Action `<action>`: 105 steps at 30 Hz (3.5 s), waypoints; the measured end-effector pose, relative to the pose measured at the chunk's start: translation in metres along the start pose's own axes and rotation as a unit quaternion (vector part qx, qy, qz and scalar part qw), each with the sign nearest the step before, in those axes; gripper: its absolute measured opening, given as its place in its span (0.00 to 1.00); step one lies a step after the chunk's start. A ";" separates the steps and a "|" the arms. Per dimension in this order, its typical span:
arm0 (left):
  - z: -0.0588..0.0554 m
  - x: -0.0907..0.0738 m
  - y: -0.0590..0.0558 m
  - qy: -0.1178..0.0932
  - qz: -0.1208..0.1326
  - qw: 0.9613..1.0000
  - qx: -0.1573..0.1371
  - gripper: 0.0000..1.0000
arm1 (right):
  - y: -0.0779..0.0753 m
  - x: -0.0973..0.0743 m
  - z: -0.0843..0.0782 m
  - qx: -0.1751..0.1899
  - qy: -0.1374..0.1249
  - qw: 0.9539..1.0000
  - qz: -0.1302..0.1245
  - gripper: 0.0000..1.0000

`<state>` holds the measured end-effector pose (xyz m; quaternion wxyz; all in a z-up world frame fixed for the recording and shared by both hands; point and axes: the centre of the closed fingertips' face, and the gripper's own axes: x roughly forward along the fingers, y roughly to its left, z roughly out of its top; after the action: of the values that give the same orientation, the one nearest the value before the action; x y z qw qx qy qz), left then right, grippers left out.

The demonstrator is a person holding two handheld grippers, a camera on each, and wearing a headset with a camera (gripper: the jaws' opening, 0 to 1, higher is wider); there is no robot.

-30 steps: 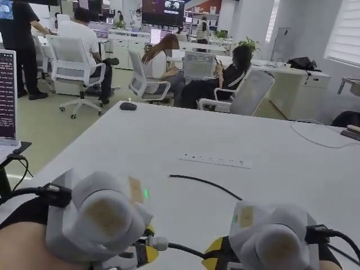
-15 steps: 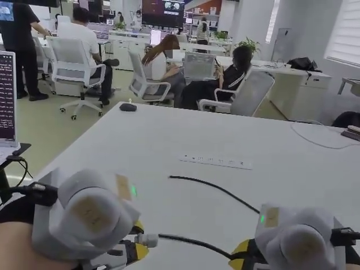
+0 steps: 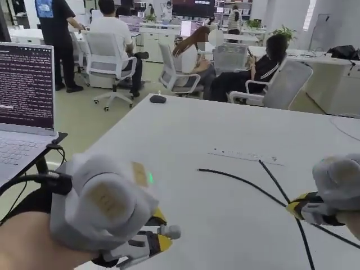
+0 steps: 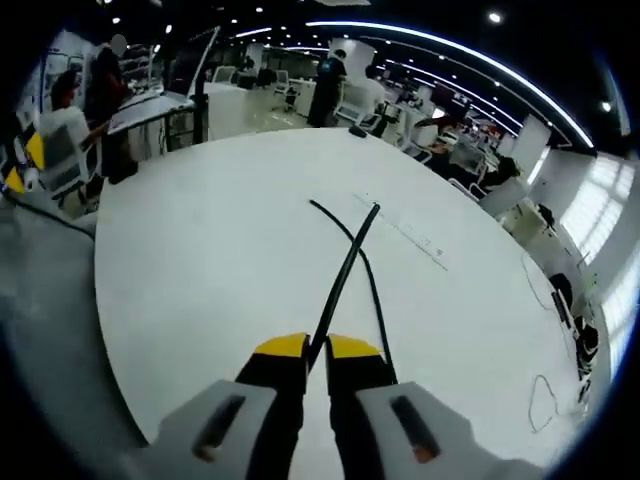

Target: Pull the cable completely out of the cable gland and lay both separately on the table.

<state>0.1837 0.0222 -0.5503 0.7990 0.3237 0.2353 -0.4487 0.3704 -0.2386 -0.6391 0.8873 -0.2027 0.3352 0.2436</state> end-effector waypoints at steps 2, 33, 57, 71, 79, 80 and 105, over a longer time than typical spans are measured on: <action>0.000 -0.003 0.000 -0.006 -0.001 1.000 -0.015 0.17 | -0.023 0.012 -0.008 0.008 0.019 0.999 -0.025 0.05; 0.027 -0.008 0.046 -0.031 -0.002 0.999 -0.013 0.17 | 0.058 -0.059 -0.038 0.075 -0.022 0.994 0.080 0.25; 0.002 0.160 0.021 -0.056 -0.207 0.977 -0.013 0.17 | 0.171 -0.196 -0.041 0.090 -0.084 0.992 0.023 0.25; -0.056 0.223 0.012 0.012 -0.244 0.970 0.010 0.17 | 0.193 -0.200 -0.044 0.122 -0.070 0.990 -0.007 0.24; -0.072 0.227 0.003 0.023 -0.251 0.967 0.034 0.17 | 0.195 -0.202 -0.039 0.127 -0.076 0.989 -0.026 0.24; -0.075 0.226 0.001 0.027 -0.253 0.966 0.039 0.17 | 0.194 -0.202 -0.038 0.126 -0.077 0.989 -0.027 0.24; -0.033 0.029 0.039 -0.036 -0.004 0.984 -0.172 0.52 | 0.169 -0.155 -0.067 0.138 -0.026 0.987 0.081 0.28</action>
<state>0.2290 0.0447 -0.5802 0.8490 0.1642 0.2812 -0.4160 0.1392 -0.1846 -0.6117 0.8924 -0.0440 0.3581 0.2710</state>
